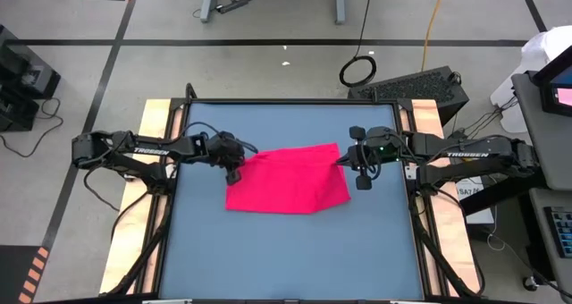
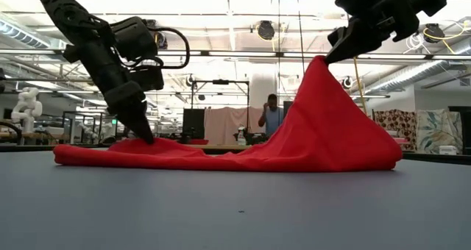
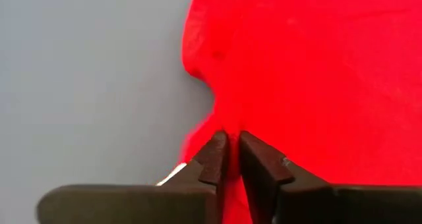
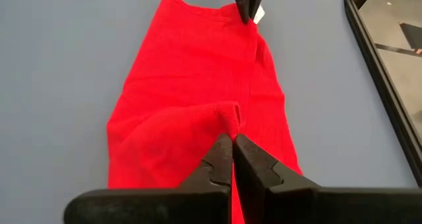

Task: Roll towel
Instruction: Roll the red towel

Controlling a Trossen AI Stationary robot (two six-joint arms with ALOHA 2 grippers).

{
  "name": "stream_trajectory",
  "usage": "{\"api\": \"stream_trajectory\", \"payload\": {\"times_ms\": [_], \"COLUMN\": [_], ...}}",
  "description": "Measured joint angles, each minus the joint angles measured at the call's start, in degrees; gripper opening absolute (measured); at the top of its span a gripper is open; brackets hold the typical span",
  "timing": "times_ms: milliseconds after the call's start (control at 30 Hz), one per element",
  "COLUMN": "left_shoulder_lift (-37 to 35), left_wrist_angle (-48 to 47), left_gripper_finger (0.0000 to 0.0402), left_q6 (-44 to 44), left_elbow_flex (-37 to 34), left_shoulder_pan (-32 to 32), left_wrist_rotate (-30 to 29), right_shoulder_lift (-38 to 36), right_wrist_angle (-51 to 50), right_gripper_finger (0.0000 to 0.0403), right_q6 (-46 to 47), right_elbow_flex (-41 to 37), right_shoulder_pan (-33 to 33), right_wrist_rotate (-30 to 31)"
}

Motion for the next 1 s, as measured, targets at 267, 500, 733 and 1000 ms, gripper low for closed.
{"api": "stream_trajectory", "payload": {"times_ms": [267, 500, 733, 1000], "left_shoulder_lift": [0.0, 0.0, 0.0, 0.0], "left_wrist_angle": [0.3, 1.9, 3.7, 1.2], "left_gripper_finger": [0.0088, 0.0035, 0.0007, 0.0042], "left_q6": [1.5, 1.5, 1.6, 0.0], "left_elbow_flex": [0.0, 0.0, 0.0, 0.1], "left_shoulder_pan": [-1.9, -3.4, -3.3, -4.4], "left_wrist_rotate": [-2.4, -5.2, -6.4, -7.5], "right_shoulder_lift": [0.0, 0.0, 0.0, 0.0], "right_wrist_angle": [0.4, 0.5, 0.4, 0.4], "right_gripper_finger": [0.0, 0.0, 0.0, 0.0], "right_q6": [0.2, 0.2, 0.5, 1.7], "right_elbow_flex": [0.0, 0.0, 0.0, 0.0], "right_shoulder_pan": [0.0, 0.0, 0.0, 0.0], "right_wrist_rotate": [0.0, 0.0, 0.0, 0.0]}}
